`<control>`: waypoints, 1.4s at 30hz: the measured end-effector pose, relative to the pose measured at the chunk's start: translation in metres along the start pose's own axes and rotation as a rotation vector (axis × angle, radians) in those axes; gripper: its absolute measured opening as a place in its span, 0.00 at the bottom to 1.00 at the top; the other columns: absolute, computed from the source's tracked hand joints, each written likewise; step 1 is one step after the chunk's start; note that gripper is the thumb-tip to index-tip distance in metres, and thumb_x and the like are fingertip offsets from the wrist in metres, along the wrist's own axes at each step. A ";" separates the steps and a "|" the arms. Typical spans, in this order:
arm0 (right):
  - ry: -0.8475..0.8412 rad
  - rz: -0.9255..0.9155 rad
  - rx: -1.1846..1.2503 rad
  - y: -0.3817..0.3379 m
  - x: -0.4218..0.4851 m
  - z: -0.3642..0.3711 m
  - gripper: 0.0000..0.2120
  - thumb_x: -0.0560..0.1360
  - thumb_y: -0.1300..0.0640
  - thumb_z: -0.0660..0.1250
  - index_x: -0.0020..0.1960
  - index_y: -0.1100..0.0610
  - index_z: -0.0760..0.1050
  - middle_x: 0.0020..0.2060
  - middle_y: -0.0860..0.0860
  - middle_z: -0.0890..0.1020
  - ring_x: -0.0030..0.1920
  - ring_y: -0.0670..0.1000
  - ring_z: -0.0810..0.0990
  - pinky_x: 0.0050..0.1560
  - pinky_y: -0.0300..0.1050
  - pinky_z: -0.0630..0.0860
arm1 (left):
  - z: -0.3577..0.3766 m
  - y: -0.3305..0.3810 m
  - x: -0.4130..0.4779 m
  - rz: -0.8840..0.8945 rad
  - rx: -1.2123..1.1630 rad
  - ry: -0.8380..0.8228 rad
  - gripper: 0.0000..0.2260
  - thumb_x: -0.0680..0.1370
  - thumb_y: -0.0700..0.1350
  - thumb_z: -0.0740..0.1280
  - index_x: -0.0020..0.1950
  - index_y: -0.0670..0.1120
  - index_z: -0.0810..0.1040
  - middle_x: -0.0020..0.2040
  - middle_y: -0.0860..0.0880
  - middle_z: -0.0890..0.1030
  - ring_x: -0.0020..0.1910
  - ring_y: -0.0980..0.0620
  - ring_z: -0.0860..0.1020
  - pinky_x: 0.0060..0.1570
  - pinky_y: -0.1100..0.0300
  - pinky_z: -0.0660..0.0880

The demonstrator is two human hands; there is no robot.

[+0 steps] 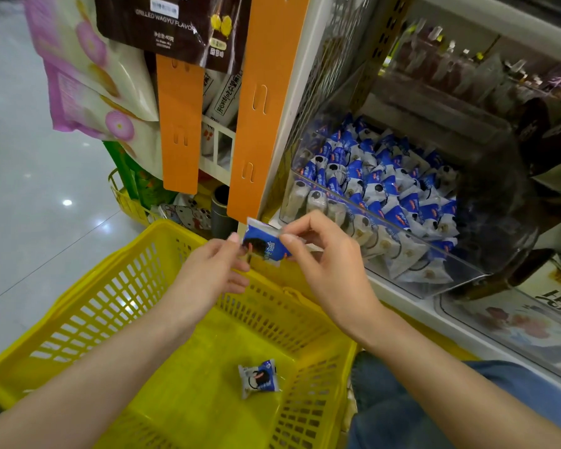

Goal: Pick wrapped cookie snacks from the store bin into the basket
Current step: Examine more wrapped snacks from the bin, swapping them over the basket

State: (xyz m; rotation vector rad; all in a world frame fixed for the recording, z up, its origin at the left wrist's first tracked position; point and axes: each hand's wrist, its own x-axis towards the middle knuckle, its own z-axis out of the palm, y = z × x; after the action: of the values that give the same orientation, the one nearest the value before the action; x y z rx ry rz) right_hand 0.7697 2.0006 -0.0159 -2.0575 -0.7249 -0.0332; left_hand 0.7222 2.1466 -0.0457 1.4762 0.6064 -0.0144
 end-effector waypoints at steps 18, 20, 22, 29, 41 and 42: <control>-0.115 0.448 0.325 -0.003 0.003 0.005 0.15 0.76 0.56 0.64 0.61 0.53 0.66 0.53 0.49 0.76 0.48 0.45 0.79 0.44 0.38 0.80 | 0.000 0.010 -0.012 0.177 -0.130 -0.082 0.09 0.77 0.37 0.63 0.52 0.49 0.77 0.42 0.51 0.85 0.42 0.54 0.83 0.45 0.56 0.78; -0.114 0.485 0.390 -0.003 0.005 0.006 0.13 0.76 0.58 0.64 0.60 0.56 0.68 0.52 0.52 0.77 0.46 0.47 0.79 0.41 0.39 0.80 | 0.001 0.010 -0.014 0.204 -0.094 -0.104 0.09 0.76 0.36 0.63 0.51 0.48 0.76 0.41 0.51 0.85 0.41 0.54 0.83 0.42 0.59 0.78; -0.095 0.475 0.388 -0.002 0.006 0.004 0.13 0.76 0.58 0.64 0.60 0.56 0.68 0.49 0.52 0.79 0.43 0.45 0.80 0.39 0.36 0.79 | 0.002 0.009 -0.014 0.191 -0.110 -0.112 0.06 0.76 0.36 0.64 0.49 0.46 0.75 0.42 0.49 0.84 0.41 0.53 0.83 0.40 0.59 0.78; -0.083 0.283 0.096 0.002 0.006 0.000 0.06 0.76 0.54 0.65 0.52 0.52 0.75 0.49 0.48 0.79 0.48 0.45 0.78 0.49 0.40 0.76 | 0.004 0.008 -0.017 0.146 -0.241 -0.161 0.11 0.76 0.39 0.65 0.58 0.45 0.74 0.45 0.47 0.85 0.45 0.50 0.83 0.45 0.53 0.80; -0.275 0.016 -0.347 -0.007 -0.011 0.011 0.21 0.80 0.52 0.55 0.72 0.52 0.60 0.51 0.55 0.81 0.46 0.55 0.79 0.46 0.55 0.74 | 0.004 0.002 -0.014 0.299 -0.089 -0.017 0.13 0.72 0.37 0.71 0.49 0.49 0.70 0.48 0.47 0.82 0.37 0.58 0.83 0.34 0.64 0.79; -0.292 0.025 -0.364 -0.007 -0.010 0.011 0.21 0.81 0.53 0.54 0.73 0.52 0.59 0.50 0.57 0.81 0.44 0.57 0.79 0.44 0.56 0.74 | 0.005 0.002 -0.013 0.308 -0.052 0.005 0.14 0.71 0.37 0.71 0.48 0.50 0.69 0.48 0.47 0.82 0.38 0.58 0.83 0.35 0.64 0.79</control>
State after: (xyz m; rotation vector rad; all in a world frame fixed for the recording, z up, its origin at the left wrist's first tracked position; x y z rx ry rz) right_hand 0.7547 2.0073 -0.0198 -2.4500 -0.9254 0.1640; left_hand 0.7138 2.1376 -0.0391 1.5052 0.3758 0.2428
